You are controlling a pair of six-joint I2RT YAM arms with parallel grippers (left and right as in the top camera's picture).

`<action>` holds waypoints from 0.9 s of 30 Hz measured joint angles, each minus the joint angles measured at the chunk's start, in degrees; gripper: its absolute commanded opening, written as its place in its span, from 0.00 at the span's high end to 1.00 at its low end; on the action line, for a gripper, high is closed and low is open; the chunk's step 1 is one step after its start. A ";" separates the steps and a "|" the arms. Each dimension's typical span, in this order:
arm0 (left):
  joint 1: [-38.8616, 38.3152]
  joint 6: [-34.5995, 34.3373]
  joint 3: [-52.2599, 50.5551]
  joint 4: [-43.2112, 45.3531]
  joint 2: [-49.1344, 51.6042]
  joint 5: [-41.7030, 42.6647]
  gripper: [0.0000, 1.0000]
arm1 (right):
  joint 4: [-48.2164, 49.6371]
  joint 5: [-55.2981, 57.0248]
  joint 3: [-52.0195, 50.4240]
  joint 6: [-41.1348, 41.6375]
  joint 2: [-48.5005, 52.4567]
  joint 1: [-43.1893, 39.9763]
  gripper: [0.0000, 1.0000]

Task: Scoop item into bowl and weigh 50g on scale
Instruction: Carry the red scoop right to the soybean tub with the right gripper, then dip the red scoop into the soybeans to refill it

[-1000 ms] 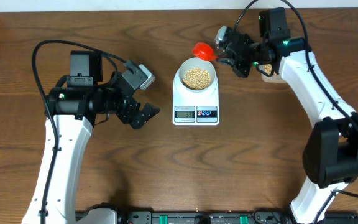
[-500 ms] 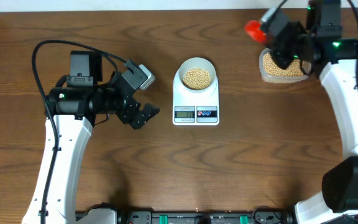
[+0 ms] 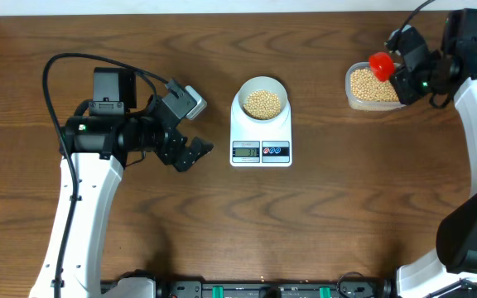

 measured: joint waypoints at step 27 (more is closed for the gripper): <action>0.00 0.00 0.02 -0.02 0.00 -0.02 0.02 | 25.16 2.62 -20.96 7.26 2.05 -0.85 0.99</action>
